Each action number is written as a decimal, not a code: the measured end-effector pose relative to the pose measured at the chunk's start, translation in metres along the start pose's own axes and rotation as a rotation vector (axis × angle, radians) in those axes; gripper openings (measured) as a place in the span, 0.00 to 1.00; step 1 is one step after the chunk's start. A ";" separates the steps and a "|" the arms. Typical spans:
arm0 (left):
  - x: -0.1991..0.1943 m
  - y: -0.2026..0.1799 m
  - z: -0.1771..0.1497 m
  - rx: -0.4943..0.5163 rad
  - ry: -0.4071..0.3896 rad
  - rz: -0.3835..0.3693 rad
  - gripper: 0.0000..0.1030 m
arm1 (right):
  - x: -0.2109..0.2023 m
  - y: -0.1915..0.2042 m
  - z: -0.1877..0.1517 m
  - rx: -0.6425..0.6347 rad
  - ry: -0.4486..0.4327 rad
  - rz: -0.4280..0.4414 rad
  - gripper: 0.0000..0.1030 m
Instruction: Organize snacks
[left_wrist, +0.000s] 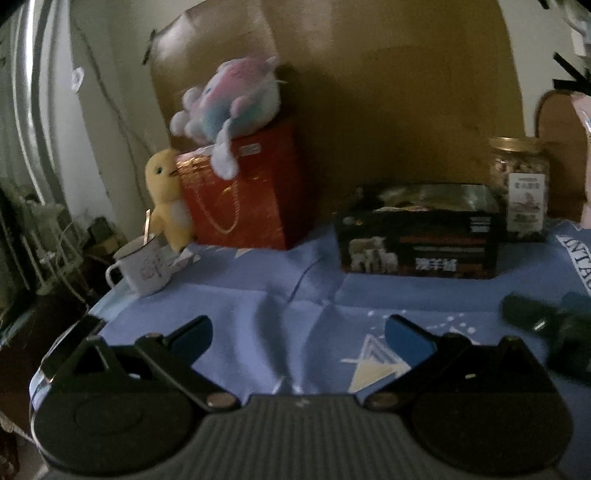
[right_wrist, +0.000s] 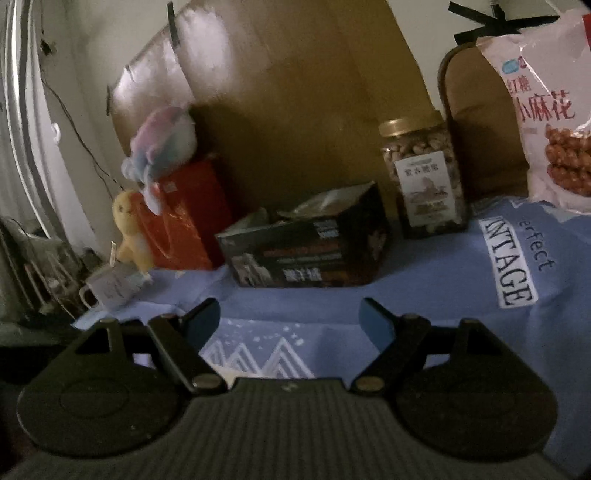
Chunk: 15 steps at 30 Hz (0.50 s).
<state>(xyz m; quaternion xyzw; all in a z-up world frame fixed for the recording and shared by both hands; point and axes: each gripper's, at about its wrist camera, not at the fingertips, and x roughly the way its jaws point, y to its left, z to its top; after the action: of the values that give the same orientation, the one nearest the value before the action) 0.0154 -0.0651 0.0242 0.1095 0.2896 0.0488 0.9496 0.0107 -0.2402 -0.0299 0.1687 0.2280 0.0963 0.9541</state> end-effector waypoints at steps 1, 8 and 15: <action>0.000 -0.002 0.000 0.008 -0.003 -0.006 1.00 | 0.002 -0.001 -0.001 0.016 0.019 0.011 0.82; 0.007 0.014 -0.002 -0.015 0.006 -0.058 1.00 | 0.010 -0.006 -0.010 0.020 0.057 0.005 0.82; 0.015 0.055 -0.017 -0.023 0.000 -0.069 1.00 | 0.015 -0.011 -0.014 0.031 0.079 0.033 0.82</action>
<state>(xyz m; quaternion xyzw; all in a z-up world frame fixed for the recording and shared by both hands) 0.0165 -0.0059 0.0151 0.0885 0.2928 0.0195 0.9519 0.0181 -0.2429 -0.0516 0.1835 0.2640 0.1151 0.9399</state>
